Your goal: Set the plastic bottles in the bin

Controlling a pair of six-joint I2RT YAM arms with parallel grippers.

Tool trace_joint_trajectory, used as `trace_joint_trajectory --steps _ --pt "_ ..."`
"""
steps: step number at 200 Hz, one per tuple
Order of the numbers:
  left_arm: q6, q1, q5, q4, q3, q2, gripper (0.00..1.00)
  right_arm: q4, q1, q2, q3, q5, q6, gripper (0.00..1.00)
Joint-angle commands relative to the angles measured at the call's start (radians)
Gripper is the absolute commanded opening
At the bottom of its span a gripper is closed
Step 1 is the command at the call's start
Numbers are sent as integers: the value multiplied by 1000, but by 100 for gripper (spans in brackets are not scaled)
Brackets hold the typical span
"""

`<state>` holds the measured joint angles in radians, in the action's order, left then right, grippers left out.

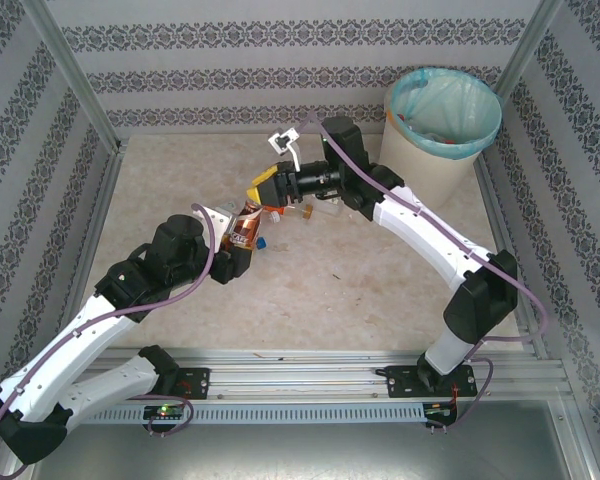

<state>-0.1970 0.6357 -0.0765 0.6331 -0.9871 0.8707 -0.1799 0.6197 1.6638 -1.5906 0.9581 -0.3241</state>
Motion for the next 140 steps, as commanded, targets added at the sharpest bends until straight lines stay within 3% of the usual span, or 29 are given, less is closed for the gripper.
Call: trace_joint_trajectory --steps 1,31,68,88,120,140 --pt "24 13 13 -66 -12 -4 55 -16 9 9 -34 44 -2 53" --pt "16 13 9 -78 -13 0 55 -19 11 8 -34 54 -1 41" --pt "4 13 20 -80 -14 -6 56 -32 7 5 -52 57 2 14" --pt "-5 13 25 -78 -15 -19 67 -52 -12 -7 -79 22 1 1" --pt "-9 13 23 -111 11 -62 91 -194 -113 -74 -187 -160 95 0" --pt "-26 13 23 -154 40 -95 100 -303 -197 -113 -268 -414 216 0"
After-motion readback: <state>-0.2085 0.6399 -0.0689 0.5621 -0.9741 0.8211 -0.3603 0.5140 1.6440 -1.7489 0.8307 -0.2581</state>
